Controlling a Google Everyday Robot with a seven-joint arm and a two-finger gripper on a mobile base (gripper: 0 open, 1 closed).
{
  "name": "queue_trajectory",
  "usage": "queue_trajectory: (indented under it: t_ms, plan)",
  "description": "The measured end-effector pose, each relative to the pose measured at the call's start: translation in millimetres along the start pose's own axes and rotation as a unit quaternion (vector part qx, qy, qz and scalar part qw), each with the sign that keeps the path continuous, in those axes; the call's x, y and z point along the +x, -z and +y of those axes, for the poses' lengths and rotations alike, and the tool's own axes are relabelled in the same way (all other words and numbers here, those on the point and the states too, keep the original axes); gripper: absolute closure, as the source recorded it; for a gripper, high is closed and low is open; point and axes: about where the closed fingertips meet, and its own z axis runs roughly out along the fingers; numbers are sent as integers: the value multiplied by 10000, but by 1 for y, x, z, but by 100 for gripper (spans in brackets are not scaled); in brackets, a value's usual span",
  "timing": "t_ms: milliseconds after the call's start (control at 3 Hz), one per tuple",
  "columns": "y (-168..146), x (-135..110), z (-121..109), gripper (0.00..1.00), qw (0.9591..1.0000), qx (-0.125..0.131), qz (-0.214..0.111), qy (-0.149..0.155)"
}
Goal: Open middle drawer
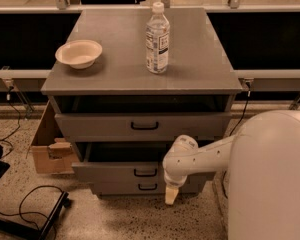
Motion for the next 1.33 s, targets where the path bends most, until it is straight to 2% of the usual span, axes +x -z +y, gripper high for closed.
queue_trajectory:
  t_ms: [333, 667, 1000, 1333]
  plan:
    - [1, 0, 25, 42, 10000, -76, 9, 6]
    - [2, 1, 28, 63, 10000, -82, 22, 3]
    - [9, 8, 56, 87, 9998, -142, 155, -50]
    - [14, 12, 71, 100, 9997, -148, 206, -52]
